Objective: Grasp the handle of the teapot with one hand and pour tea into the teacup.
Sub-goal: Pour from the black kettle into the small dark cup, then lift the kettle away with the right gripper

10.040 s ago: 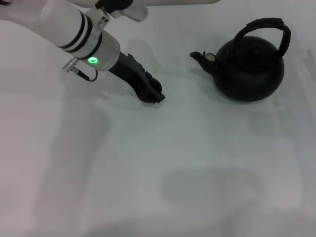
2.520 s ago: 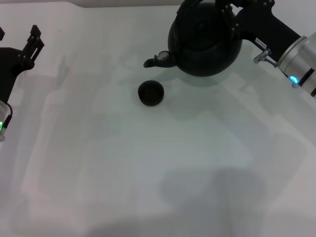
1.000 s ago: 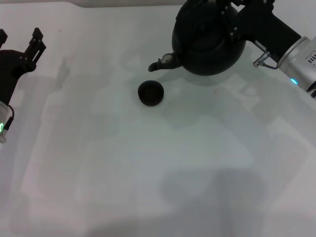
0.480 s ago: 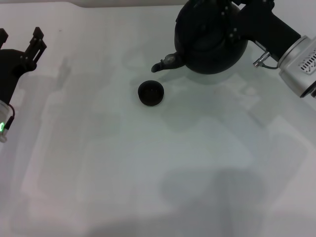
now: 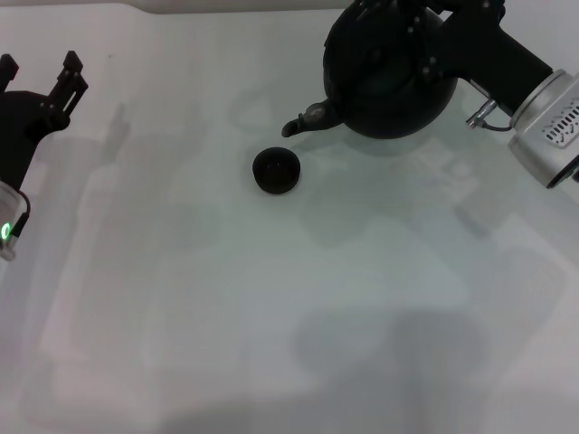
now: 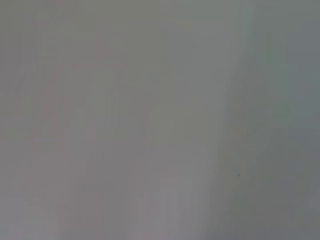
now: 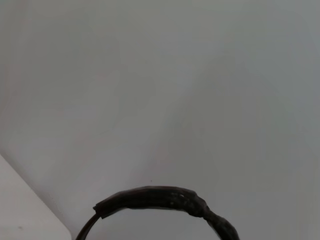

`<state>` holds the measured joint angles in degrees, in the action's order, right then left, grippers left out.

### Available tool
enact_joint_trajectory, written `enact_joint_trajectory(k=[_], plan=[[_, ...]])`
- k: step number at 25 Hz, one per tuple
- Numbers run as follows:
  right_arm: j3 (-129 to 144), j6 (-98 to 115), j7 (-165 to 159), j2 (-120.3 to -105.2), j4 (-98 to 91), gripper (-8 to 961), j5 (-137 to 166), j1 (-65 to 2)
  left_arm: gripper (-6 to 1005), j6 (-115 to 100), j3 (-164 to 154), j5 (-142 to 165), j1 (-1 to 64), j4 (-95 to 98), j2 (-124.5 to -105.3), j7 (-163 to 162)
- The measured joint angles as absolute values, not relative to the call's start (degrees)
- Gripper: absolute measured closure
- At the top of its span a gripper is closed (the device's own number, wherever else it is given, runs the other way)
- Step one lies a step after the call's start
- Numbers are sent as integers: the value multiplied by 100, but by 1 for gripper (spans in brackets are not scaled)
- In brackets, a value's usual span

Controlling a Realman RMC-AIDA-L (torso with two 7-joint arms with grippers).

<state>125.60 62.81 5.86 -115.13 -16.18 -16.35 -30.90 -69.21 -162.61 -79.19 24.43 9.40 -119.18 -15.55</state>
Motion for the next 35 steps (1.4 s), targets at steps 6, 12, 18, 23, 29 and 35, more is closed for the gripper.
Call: enact_joint_trajectory(k=[6, 12, 18, 23, 29, 35], plan=[[12547, 6309, 632, -11513, -1591, 821, -1635, -3077, 111, -6892, -16259, -7919, 2450, 941, -11918, -1556], [12566, 6348, 804, -11513, -1573, 823, -1634, -3064, 111, -6863, -16251, -7918, 2452, 941, -11918, -1556], [12576, 6349, 976, -11513, -1573, 822, -1631, -3064, 111, -6816, -16251, -7918, 2461, 940, -11918, -1556], [12577, 6351, 1112, -11513, -1573, 823, -1626, -3066, 111, -6811, -16253, -7919, 2461, 940, -11918, -1556], [12577, 6347, 1268, -11517, -1587, 825, -1617, -3067, 111, -6811, -16238, -7918, 2461, 940, -11918, -1556], [12569, 6310, 1314, -11523, -1619, 828, -1617, -3065, 112, -6811, -16233, -7919, 2461, 940, -11918, -1556]])
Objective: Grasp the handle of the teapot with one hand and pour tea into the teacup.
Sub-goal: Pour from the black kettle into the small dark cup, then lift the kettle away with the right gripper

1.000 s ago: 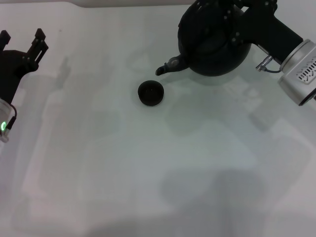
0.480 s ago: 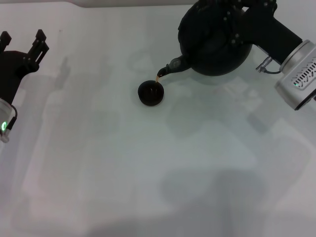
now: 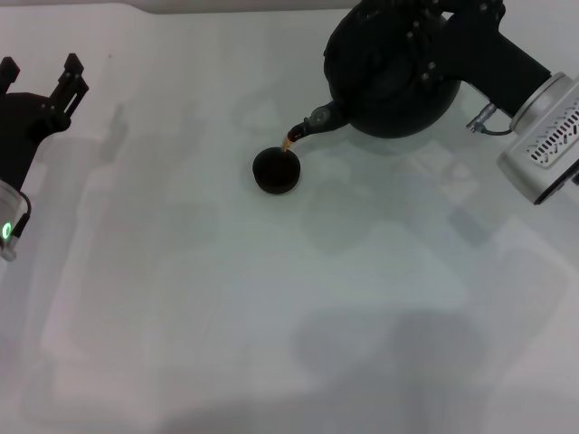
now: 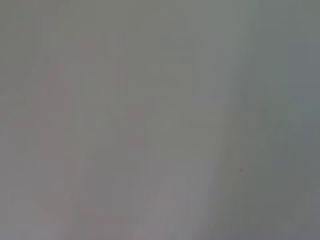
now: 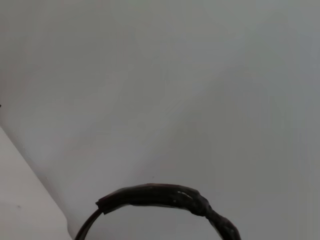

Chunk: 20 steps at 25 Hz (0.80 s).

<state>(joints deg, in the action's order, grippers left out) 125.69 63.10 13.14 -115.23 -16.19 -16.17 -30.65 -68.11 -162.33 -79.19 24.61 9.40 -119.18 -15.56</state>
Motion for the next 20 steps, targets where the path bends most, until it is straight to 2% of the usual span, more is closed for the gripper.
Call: enact_joint_trajectory(k=[20], plan=[[12541, 6301, 1300, -11523, -1594, 832, -1617, -3056, 112, -6793, -16234, -7937, 2477, 940, -11918, -1556]])
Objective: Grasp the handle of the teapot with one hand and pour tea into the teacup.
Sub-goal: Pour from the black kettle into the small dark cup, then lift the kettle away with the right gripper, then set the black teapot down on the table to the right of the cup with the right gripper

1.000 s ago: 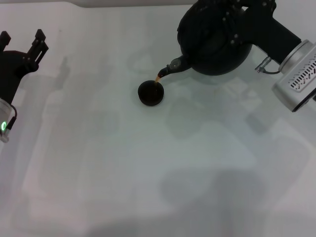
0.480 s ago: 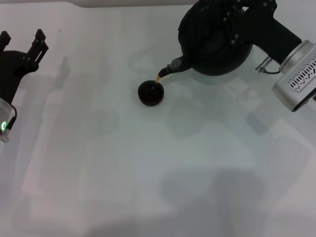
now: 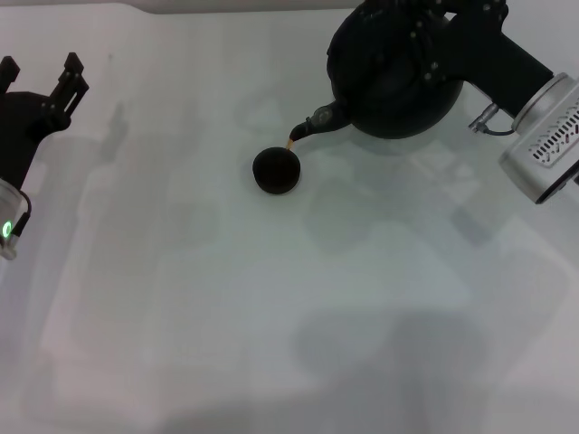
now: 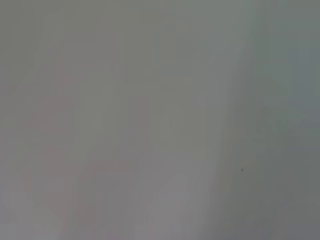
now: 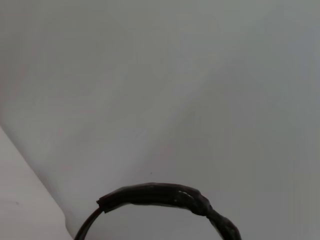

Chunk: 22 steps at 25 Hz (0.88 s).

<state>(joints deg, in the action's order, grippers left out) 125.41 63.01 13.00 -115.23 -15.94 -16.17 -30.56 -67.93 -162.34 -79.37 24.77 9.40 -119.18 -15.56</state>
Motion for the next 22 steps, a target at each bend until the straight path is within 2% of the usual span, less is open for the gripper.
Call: enact_joint_trajectory(k=[22], plan=[[12123, 6179, -917, -11476, -1523, 831, -1658, -2936, 111, -6723, -16234, -7936, 2487, 940, -11918, -1556]])
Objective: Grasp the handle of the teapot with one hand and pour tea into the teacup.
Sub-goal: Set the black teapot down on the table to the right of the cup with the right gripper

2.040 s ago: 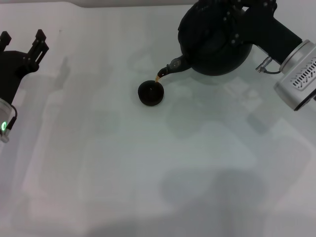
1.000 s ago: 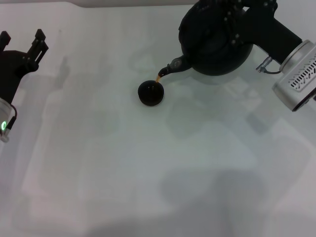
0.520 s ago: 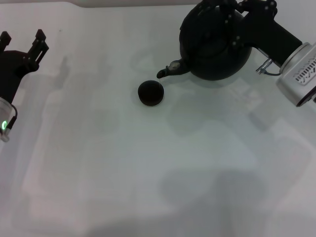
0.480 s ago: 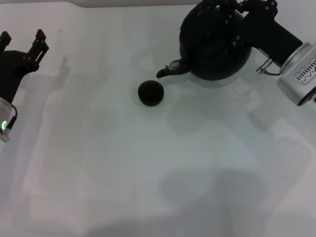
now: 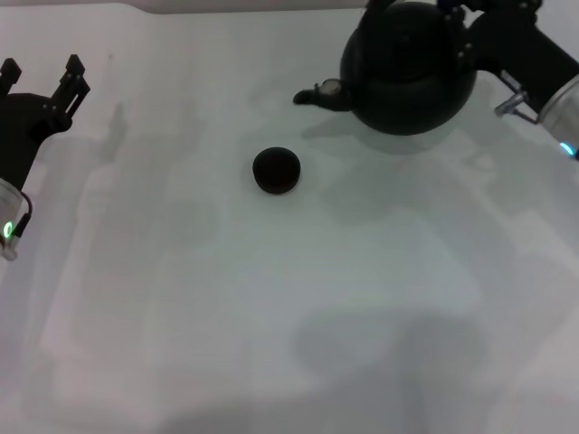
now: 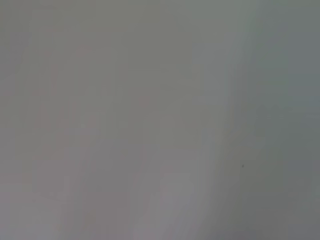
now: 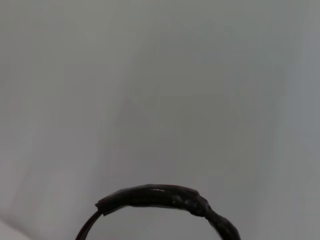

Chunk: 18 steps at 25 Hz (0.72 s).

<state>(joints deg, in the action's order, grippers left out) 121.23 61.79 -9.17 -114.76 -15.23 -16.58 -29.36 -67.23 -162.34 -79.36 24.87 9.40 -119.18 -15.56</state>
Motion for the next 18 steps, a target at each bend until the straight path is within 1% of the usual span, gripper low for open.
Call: enact_joint_trajectory(k=[2, 6, 14, 18], plan=[[12068, 6214, -1242, -11473, -1467, 831, -1656, -2871, 111, -6723, -16233, -7934, 2487, 940, -11918, -1554], [12029, 6263, -1711, -11414, -1422, 831, -1677, -2672, 112, -6723, -16233, -7928, 2487, 940, -11918, -1542], [11885, 6629, -2239, -11345, -1412, 831, -1680, -2126, 111, -6724, -16233, -7927, 2487, 940, -11918, -1527], [11843, 6653, -2393, -11363, -1271, 831, -1656, -2050, 111, -6724, -16233, -7927, 2489, 940, -11918, -1525]])
